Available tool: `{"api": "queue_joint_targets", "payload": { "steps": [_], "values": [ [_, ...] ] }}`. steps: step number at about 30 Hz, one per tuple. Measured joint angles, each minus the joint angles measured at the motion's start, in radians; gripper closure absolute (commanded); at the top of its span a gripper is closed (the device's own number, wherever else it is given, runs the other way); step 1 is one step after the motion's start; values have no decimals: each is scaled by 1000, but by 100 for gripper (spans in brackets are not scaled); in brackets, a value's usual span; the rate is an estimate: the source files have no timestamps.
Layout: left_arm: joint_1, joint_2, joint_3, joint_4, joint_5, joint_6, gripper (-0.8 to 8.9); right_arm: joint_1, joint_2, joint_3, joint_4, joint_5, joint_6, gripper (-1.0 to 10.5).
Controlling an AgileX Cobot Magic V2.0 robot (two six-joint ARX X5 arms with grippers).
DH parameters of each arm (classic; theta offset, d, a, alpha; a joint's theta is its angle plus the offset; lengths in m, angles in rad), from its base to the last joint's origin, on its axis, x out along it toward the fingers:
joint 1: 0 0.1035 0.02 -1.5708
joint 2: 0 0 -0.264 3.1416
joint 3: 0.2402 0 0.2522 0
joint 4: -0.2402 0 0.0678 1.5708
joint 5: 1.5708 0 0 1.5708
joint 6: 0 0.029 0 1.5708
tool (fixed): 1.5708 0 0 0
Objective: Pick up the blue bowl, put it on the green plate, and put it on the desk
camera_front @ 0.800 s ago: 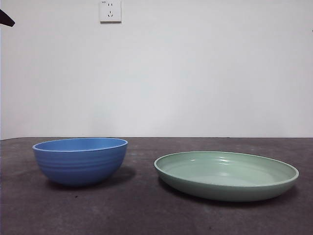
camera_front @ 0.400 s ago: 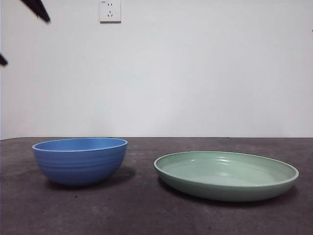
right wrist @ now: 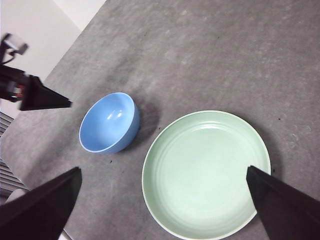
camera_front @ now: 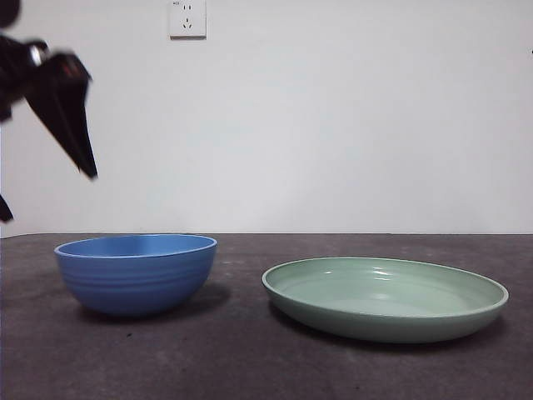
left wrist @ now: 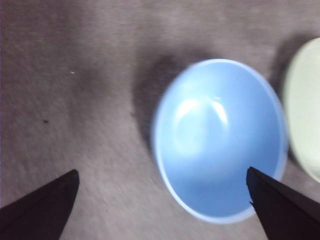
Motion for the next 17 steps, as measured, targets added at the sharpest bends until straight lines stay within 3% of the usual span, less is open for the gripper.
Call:
{"api": "queue_joint_targets", "payload": {
  "steps": [10, 17],
  "values": [
    [-43, 179, 0, 117, -24, -4, 200, 0, 0, 0, 0, 0, 0, 378],
    [-65, 216, 0, 126, -47, -12, 317, 0, 0, 0, 0, 0, 0, 379]
  ]
}}
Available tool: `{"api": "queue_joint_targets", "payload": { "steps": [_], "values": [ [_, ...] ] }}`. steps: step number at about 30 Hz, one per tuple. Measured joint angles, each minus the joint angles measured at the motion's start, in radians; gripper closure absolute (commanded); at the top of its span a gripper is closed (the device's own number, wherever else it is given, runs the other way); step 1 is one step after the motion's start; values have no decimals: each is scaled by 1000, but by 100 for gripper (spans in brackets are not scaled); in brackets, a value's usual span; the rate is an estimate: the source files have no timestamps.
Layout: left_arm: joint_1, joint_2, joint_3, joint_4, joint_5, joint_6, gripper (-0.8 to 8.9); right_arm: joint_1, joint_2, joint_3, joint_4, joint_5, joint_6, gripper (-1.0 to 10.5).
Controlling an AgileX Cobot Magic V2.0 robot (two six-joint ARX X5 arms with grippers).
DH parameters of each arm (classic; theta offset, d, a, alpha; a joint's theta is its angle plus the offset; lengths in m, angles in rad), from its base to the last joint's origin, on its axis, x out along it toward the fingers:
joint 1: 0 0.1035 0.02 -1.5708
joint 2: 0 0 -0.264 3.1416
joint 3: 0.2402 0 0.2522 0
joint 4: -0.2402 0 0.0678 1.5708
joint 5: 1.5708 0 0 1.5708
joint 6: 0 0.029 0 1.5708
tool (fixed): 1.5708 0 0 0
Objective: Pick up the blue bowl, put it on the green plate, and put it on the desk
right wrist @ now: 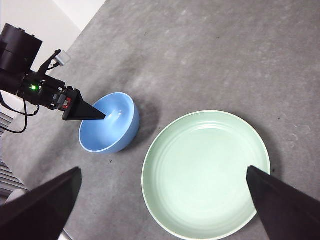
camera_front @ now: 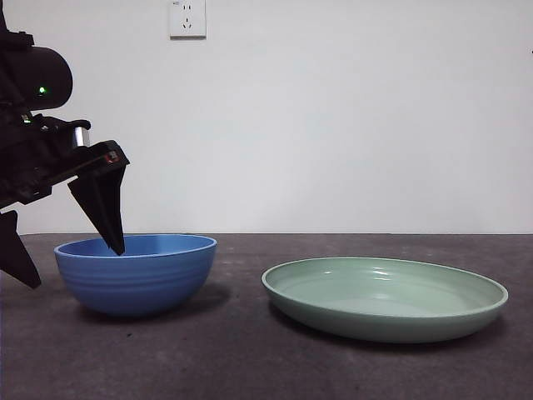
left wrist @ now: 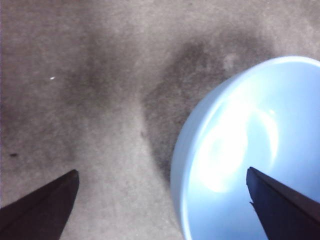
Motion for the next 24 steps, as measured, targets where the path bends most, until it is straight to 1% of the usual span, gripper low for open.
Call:
{"api": "queue_joint_targets", "payload": {
  "steps": [3, 7, 12, 16, 19, 24],
  "values": [
    [-9, 2, 0, -1, -38, -3, 375, 0, 0, 0, 0, 0, 0, 379],
    [-12, 2, 0, -3, -40, -3, 485, 0, 0, 0, 0, 0, 0, 379],
    [-24, 11, 0, -3, -40, -3, 561, 0, 0, 0, 0, 0, 0, 379],
    [-32, 17, 0, -4, -40, -3, 717, 0, 0, 0, 0, 0, 0, 379],
    [-33, 17, 0, -1, -40, -3, 795, 0, 0, 0, 0, 0, 0, 379],
    [-34, 17, 0, 14, -61, -3, 799, 0, 0, 0, 0, 0, 0, 379]
  ]
}}
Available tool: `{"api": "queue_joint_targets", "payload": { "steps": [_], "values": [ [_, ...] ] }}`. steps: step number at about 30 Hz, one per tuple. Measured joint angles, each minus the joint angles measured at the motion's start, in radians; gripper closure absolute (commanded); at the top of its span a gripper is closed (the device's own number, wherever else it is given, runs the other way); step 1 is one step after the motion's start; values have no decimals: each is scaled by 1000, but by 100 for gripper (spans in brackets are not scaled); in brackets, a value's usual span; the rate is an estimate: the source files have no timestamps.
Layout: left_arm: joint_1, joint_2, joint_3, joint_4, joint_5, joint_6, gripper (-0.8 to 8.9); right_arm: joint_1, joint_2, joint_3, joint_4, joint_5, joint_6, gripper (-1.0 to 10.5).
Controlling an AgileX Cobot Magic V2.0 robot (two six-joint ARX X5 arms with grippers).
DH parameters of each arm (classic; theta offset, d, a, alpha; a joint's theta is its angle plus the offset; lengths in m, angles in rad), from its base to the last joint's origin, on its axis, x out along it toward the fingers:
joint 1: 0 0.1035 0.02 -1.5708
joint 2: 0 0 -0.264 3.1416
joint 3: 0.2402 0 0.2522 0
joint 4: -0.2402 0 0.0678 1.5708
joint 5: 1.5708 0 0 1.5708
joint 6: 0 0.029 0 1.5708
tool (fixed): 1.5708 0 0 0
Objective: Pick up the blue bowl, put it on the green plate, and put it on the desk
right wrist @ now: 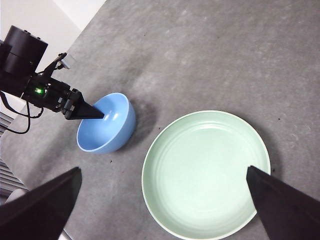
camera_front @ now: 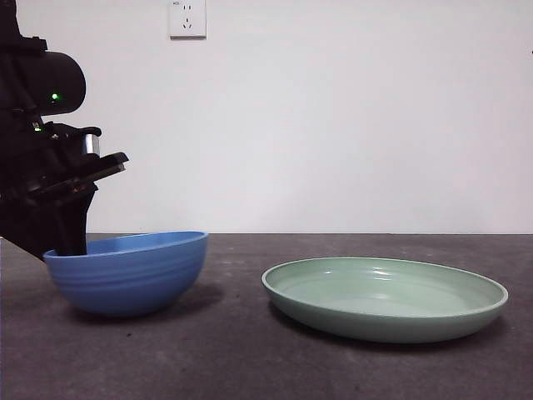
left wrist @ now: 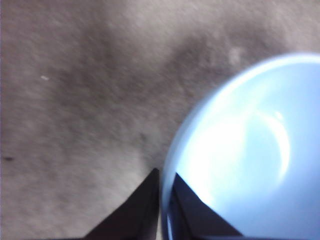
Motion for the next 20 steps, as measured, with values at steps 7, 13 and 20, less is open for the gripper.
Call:
{"api": "queue_joint_targets", "payload": {
  "steps": [7, 13, 20],
  "values": [
    [-22, 0, 21, -22, -32, -13, 799, 0, 0, 0, 1, 0, 0, 379],
    [-95, 1, 158, -155, -55, -15, 799, 0, -1, 0, -8, 0, 0, 379],
    [-183, 13, 356, -233, -56, -24, 799, 0, -36, 0, -69, 18, 0, 379]
  ]
}}
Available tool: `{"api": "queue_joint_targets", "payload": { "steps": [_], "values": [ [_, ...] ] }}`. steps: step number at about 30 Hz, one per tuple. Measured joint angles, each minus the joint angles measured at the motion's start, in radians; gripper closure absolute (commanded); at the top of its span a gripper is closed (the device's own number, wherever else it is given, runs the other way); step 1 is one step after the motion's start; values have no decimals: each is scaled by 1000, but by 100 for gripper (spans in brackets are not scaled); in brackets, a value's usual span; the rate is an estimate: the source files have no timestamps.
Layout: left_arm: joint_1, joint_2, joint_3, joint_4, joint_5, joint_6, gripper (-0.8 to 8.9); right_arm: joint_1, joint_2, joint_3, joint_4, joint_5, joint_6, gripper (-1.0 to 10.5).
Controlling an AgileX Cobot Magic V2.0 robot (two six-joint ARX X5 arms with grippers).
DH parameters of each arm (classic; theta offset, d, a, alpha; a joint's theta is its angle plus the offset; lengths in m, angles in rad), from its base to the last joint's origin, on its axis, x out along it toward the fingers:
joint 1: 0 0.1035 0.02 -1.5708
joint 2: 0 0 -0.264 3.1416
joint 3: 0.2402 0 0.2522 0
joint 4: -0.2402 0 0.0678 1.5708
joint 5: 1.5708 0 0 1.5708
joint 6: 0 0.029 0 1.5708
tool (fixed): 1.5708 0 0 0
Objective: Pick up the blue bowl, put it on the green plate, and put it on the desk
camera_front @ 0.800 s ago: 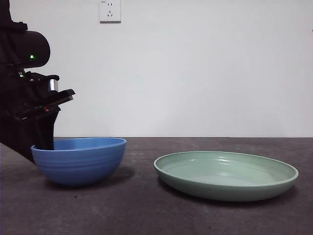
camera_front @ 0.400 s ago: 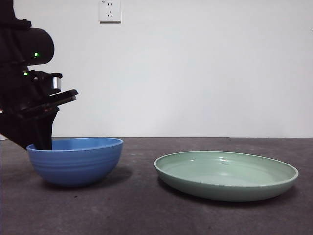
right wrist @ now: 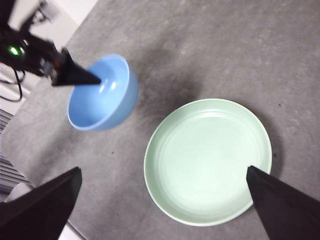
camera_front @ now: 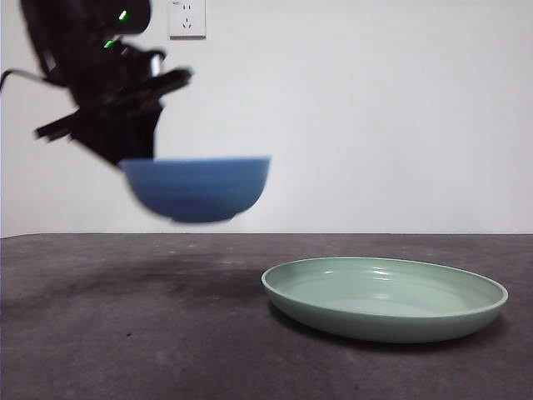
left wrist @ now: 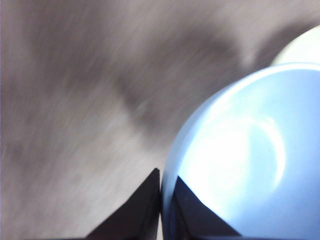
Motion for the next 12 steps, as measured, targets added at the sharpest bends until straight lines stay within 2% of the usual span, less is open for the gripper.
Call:
{"api": "queue_joint_targets", "payload": {
  "steps": [12],
  "values": [
    [-180, 222, 248, -60, -1, -14, 799, 0, -109, 0, -120, 114, -44, 379]
  ]
}}
